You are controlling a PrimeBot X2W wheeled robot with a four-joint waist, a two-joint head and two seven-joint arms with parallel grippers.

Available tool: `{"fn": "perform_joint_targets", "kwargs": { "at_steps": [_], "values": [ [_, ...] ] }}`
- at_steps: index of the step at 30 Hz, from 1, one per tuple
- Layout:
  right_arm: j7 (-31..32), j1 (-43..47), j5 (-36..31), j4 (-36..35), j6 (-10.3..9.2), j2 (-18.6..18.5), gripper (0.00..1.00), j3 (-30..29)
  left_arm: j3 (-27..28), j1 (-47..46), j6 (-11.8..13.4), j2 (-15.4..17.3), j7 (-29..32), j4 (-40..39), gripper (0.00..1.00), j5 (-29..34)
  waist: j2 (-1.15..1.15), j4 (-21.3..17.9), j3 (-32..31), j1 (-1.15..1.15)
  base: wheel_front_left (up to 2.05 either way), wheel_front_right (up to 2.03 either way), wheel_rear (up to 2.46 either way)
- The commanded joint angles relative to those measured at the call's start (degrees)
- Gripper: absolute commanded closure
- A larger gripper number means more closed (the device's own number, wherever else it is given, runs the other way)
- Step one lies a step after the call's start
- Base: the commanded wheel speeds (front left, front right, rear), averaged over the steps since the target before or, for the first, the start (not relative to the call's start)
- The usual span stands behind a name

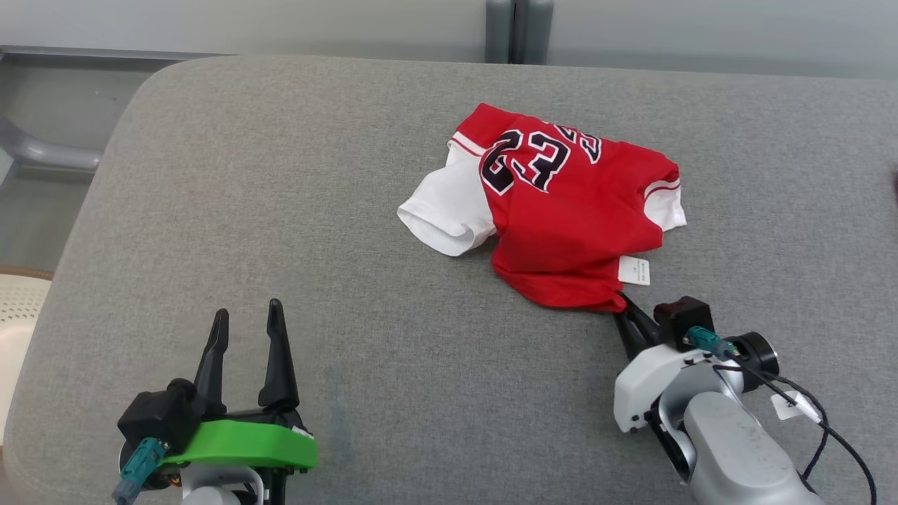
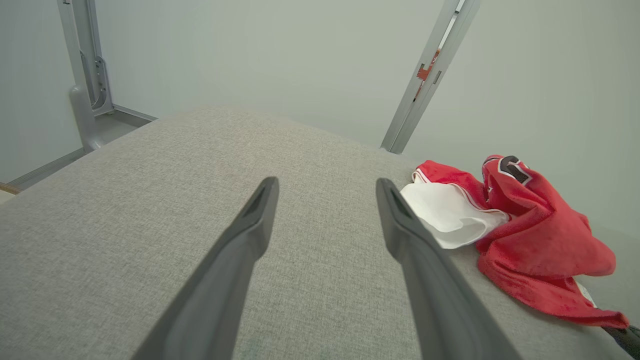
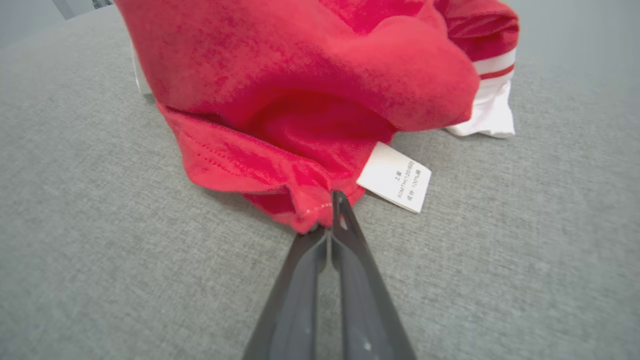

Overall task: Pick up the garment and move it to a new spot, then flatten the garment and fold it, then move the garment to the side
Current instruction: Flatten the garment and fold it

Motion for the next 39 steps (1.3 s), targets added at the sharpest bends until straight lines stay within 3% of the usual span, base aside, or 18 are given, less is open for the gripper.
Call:
{"fn": "perform_joint_targets", "kwargs": {
  "at_steps": [1, 10, 16, 23, 24, 25, 26, 33, 39],
  "values": [
    [0.08, 1.21, 0.34, -1.08, -0.10, -1.13, 1.00, -1.16, -0.08, 0.41, -0.18, 0.08, 0.06, 0.11, 0.00, 0.34, 0.00, -1.62, -0.64, 0.00, 0.00, 0.00, 0.00],
    [0.04, 1.43, -2.09, -3.61, -0.10, -8.55, 1.00, -9.38, -0.86, 0.73, -0.32, 0.09, 0.06, 0.42, 0.00, 0.72, 0.00, -4.35, -0.71, 0.00, 0.00, 0.00, 0.00],
    [0.14, -2.60, -4.12, 0.75, -0.10, -14.17, 1.00, -12.30, -1.30, 0.09, -0.62, 0.09, 0.06, 0.68, 0.00, 1.02, 0.00, -4.32, -0.27, 0.00, 0.00, 0.00, 0.00],
    [0.11, -8.15, -5.39, 5.81, -0.10, -17.53, 0.99, -13.98, -1.36, -0.58, -0.80, 0.08, 0.06, 0.86, 0.00, 1.33, 0.00, -3.47, 0.26, 0.00, 0.00, 0.00, 0.00],
    [0.11, -8.94, -5.34, 6.56, -0.10, -17.58, 0.64, -13.76, -1.32, -0.64, -0.77, 0.09, 0.06, 0.92, 0.00, 1.31, 0.00, -3.43, 0.27, 0.00, 0.00, 0.00, 0.00],
    [0.10, -9.62, -5.25, 7.08, -0.10, -17.72, 0.47, -13.50, -1.30, -0.72, -0.75, 0.09, 0.06, 0.97, 0.00, 1.30, 0.00, -3.41, 0.28, 0.00, 0.00, 0.00, 0.00],
    [0.09, -10.18, -5.20, 7.96, -0.10, -18.14, 0.00, -13.34, -1.22, -0.81, -0.71, 0.09, 0.06, 1.04, 0.00, 1.27, 0.00, -3.43, 0.26, 0.00, 0.00, 0.00, 0.00],
    [0.06, -12.32, -4.79, 7.34, -0.10, -19.28, 0.00, -11.30, -0.64, -0.65, -0.44, 0.09, 0.05, 0.77, 0.00, 1.39, 0.00, -4.54, -0.24, 0.00, 0.00, 0.00, 0.00],
    [0.05, -9.24, -1.12, -1.04, -0.10, -17.71, 0.00, -8.50, -0.41, -0.01, -0.44, 0.09, 0.06, 0.52, 0.00, 1.46, 0.00, -6.33, -0.89, 0.00, 0.00, 0.00, 0.00]
  ]
}}
